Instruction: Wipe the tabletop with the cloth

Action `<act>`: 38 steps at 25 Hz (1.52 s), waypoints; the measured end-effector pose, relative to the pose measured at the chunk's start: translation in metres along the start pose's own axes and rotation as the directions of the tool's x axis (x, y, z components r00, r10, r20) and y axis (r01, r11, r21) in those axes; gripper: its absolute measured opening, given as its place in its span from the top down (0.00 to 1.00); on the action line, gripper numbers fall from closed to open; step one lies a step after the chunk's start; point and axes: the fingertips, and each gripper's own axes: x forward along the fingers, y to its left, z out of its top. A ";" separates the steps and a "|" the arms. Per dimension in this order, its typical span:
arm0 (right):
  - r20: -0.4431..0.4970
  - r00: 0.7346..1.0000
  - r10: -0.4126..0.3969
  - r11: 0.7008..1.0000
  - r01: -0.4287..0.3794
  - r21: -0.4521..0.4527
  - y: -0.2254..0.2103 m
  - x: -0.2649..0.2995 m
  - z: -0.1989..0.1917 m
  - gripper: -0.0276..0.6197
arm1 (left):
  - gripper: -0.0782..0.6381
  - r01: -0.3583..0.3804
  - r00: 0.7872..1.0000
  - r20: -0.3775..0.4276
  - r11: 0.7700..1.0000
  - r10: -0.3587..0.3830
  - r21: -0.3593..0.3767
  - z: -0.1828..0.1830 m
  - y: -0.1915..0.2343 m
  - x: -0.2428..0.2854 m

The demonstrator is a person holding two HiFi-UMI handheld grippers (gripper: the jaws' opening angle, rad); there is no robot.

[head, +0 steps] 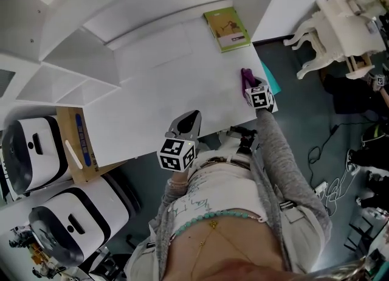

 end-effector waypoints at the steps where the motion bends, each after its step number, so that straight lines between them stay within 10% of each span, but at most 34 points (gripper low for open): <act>1: 0.000 1.000 0.002 1.000 -0.002 0.000 0.004 -0.001 0.000 0.82 | 0.89 -0.002 1.000 0.002 1.000 0.002 -0.001 -0.001 0.001 -0.003; 38: 0.014 0.999 0.045 0.997 -0.044 -0.068 0.117 0.009 0.020 0.82 | 0.89 -0.092 0.993 0.071 0.994 0.096 -0.059 -0.025 0.070 -0.101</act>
